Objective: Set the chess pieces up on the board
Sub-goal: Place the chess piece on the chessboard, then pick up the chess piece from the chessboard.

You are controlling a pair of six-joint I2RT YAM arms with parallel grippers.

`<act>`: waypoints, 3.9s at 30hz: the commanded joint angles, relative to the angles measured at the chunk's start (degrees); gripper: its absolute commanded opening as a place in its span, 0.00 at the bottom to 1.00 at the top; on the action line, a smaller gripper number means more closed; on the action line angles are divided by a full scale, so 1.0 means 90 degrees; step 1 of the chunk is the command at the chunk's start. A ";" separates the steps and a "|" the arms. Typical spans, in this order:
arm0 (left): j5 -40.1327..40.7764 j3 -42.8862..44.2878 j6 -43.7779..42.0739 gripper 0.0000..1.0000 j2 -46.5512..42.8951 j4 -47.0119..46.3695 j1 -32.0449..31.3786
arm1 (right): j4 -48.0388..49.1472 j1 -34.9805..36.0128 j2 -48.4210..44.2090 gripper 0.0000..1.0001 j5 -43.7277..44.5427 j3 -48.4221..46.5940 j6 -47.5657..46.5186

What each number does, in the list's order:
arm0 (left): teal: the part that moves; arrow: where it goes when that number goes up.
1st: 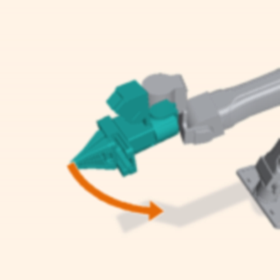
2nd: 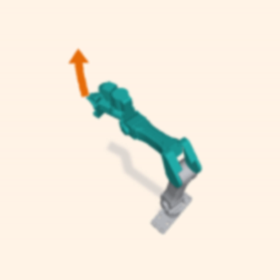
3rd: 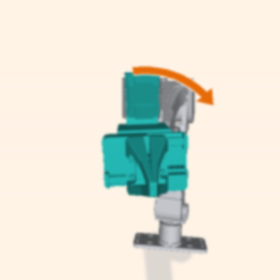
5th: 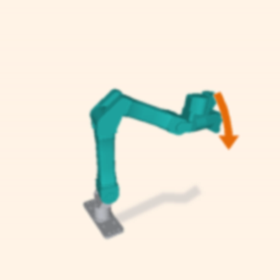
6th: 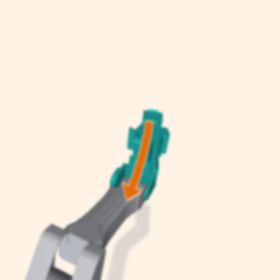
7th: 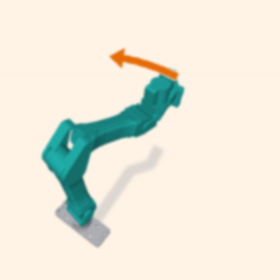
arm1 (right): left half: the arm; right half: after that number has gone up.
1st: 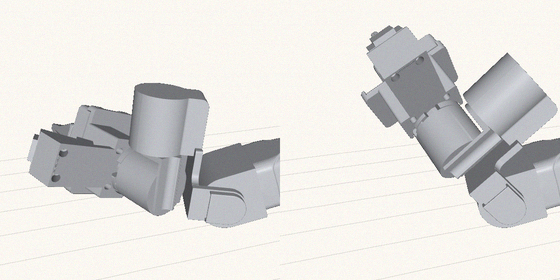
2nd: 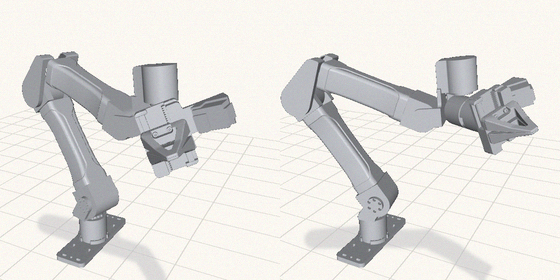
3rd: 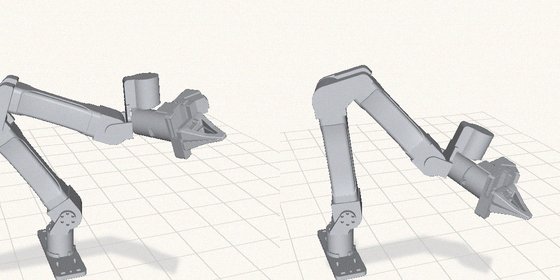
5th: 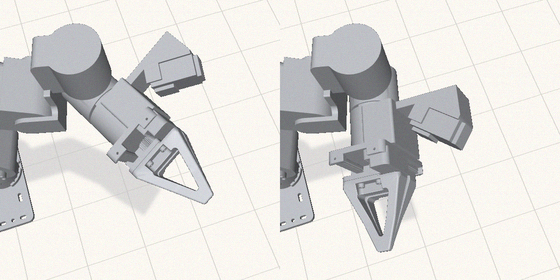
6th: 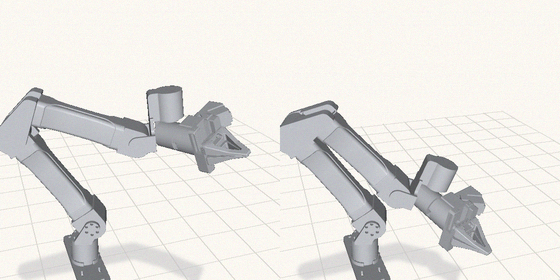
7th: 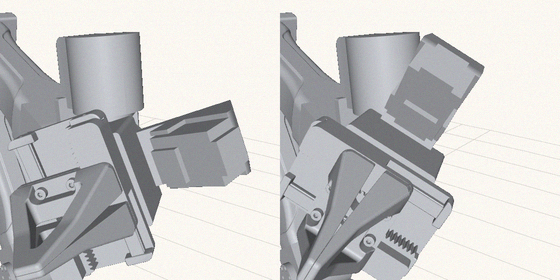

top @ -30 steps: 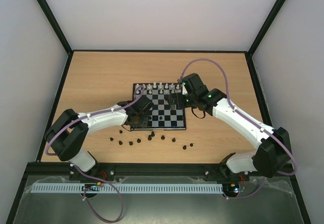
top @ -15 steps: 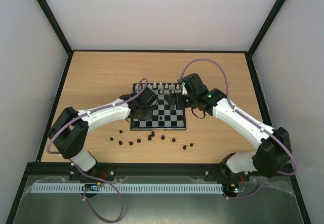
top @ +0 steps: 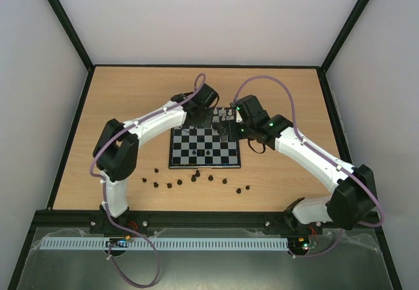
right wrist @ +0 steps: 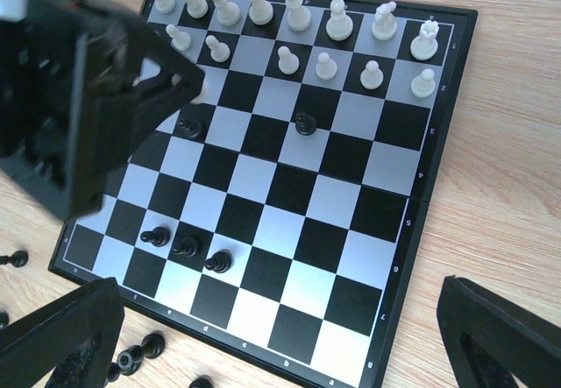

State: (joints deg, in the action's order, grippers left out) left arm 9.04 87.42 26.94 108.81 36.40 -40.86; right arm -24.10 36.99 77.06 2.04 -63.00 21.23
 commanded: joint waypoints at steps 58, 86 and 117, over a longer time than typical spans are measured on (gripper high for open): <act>-0.0184 0.1771 -0.0436 0.20 0.2172 0.0267 0.0693 | -0.0005 -0.0048 0.0199 0.99 0.0055 0.0122 0.0025; -0.0256 0.0022 -0.0390 0.63 -0.0663 -0.0500 0.0310 | 0.0065 -0.0048 0.0293 0.98 0.0059 0.0158 0.0033; -0.0207 -0.5668 0.1651 1.00 -0.7514 -0.2198 -0.0799 | -0.1228 0.0018 0.4010 0.52 0.0613 -0.3225 0.0473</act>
State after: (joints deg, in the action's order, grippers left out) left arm 7.75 41.08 37.98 44.45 17.93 -48.21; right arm -29.41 36.77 109.67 6.48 -87.66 24.88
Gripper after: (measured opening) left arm 0.994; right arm 0.563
